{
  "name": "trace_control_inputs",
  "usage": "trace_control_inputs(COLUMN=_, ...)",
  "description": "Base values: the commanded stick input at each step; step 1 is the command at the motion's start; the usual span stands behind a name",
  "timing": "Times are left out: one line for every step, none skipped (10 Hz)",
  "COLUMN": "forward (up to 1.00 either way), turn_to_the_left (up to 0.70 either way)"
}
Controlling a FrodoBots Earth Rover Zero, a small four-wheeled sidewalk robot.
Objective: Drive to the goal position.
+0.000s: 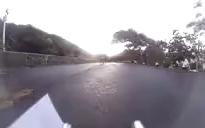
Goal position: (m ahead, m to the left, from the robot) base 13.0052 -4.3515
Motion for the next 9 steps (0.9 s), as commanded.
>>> trace_control_inputs(forward=0.5, turn_to_the_left=0.0)
trace_control_inputs(forward=0.5, turn_to_the_left=0.0)
trace_control_inputs(forward=0.5, turn_to_the_left=0.0)
trace_control_inputs(forward=0.5, turn_to_the_left=0.0)
trace_control_inputs(forward=0.5, turn_to_the_left=0.0)
trace_control_inputs(forward=0.5, turn_to_the_left=0.0)
trace_control_inputs(forward=0.5, turn_to_the_left=0.0)
trace_control_inputs(forward=0.5, turn_to_the_left=0.0)
trace_control_inputs(forward=0.5, turn_to_the_left=0.0)
